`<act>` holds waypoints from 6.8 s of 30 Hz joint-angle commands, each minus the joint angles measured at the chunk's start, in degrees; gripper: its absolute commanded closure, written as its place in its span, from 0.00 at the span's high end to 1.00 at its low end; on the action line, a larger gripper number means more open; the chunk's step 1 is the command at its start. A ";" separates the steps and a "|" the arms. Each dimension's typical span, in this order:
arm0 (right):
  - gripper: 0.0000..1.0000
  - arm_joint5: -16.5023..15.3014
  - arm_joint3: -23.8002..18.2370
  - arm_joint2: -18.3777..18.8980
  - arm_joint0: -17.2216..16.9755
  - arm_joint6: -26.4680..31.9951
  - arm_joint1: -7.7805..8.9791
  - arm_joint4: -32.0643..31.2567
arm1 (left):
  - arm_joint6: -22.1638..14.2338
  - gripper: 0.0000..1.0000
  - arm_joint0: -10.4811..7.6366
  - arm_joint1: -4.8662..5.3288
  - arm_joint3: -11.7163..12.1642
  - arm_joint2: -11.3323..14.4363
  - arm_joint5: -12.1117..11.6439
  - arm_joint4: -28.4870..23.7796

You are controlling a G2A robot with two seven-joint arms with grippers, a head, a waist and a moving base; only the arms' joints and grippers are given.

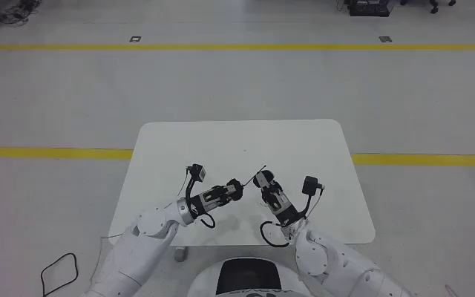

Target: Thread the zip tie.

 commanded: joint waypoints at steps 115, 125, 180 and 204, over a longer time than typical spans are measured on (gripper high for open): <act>0.00 0.00 0.95 9.13 -5.80 7.26 -2.82 -5.44 | 0.00 0.00 0.00 0.00 0.00 0.00 0.00 0.00; 0.00 0.00 0.45 9.35 -6.09 8.31 -3.30 -6.98 | 0.00 0.00 0.00 0.00 0.00 0.00 0.00 0.00; 0.00 3.88 -1.83 14.44 -10.09 12.56 -6.37 -7.10 | 2.03 0.00 -0.01 0.06 -0.33 0.68 0.07 0.97; 0.00 6.98 -3.46 17.13 -12.42 15.91 -7.80 -7.82 | 4.85 0.00 1.00 0.68 -2.95 0.85 0.00 4.70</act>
